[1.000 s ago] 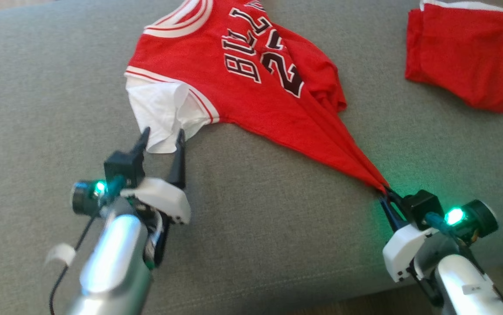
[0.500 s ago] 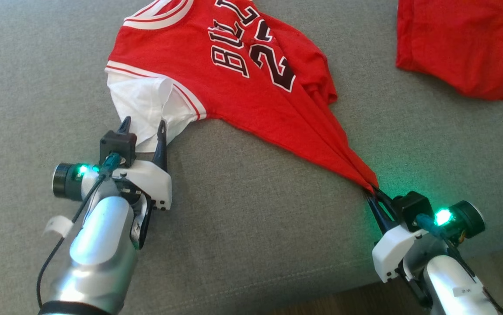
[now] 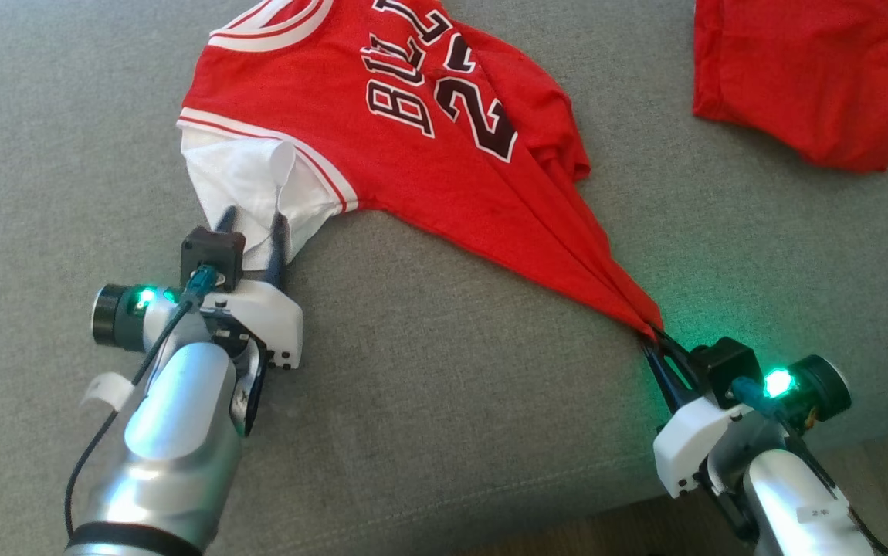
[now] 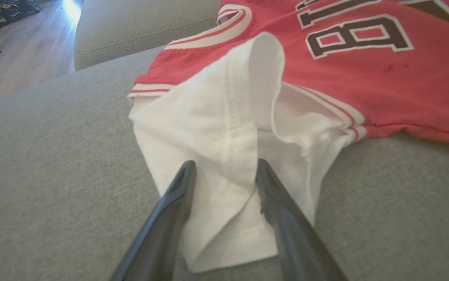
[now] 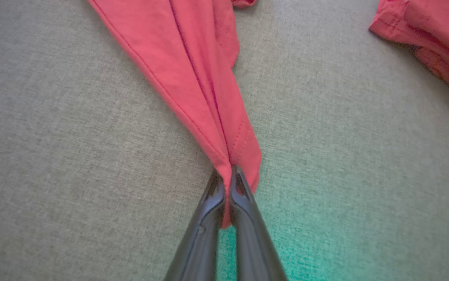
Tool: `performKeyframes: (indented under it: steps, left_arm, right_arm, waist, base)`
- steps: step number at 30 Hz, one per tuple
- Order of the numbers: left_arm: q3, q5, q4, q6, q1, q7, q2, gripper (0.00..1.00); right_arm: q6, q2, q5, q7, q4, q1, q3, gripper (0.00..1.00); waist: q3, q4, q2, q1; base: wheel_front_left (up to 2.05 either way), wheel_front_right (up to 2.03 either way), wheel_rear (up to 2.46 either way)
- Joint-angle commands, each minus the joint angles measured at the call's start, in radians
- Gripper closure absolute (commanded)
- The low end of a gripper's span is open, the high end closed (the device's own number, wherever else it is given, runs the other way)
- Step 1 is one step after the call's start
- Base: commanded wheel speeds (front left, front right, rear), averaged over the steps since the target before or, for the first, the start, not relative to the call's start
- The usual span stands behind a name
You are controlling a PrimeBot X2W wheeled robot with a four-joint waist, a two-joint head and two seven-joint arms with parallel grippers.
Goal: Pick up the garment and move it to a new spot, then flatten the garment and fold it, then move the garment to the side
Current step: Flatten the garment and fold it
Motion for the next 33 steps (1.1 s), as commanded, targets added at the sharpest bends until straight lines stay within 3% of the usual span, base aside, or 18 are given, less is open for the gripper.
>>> performKeyframes:
  steps: [1, 8, 17, 24, 33]
  left_arm:
    - [0.037, -0.004, -0.015, 0.005, -0.038, -0.012, 0.028, 1.0]
    - [0.058, -0.015, -0.051, 0.013, -0.027, -0.012, 0.029, 1.0]
    - [0.126, -0.026, -0.256, 0.037, 0.056, -0.012, 0.052, 1.0]
    - [0.215, -0.046, -0.509, 0.03, 0.123, -0.012, 0.07, 1.0]
    - [0.272, -0.03, -0.764, -0.022, 0.162, -0.012, 0.095, 1.0]
  right_arm:
    - [-0.001, -0.005, 0.007, -0.004, -0.01, -0.008, 0.013, 1.0]
    - [-0.001, -0.016, 0.003, -0.015, -0.013, -0.012, 0.003, 1.0]
    - [-0.001, -0.079, -0.008, -0.046, -0.072, -0.057, -0.065, 1.0]
    - [-0.001, -0.186, 0.03, -0.046, -0.155, -0.17, -0.072, 1.0]
    - [-0.001, -0.372, 0.096, -0.019, -0.192, -0.39, 0.027, 1.0]
  waist:
    - [-0.001, 0.002, 0.0, 0.0]
    - [-0.018, 0.022, 0.0, 0.0]
    - [-0.094, 0.094, 0.0, 0.0]
    - [-0.184, 0.137, 0.0, 0.0]
    - [-0.306, 0.165, 0.0, 0.0]
  base:
    - [0.0, 0.0, 0.0]
    - [0.0, 0.0, 0.0]
    - [0.0, 0.0, 0.0]
    - [0.0, 0.0, 0.0]
    - [0.0, 0.0, 0.0]
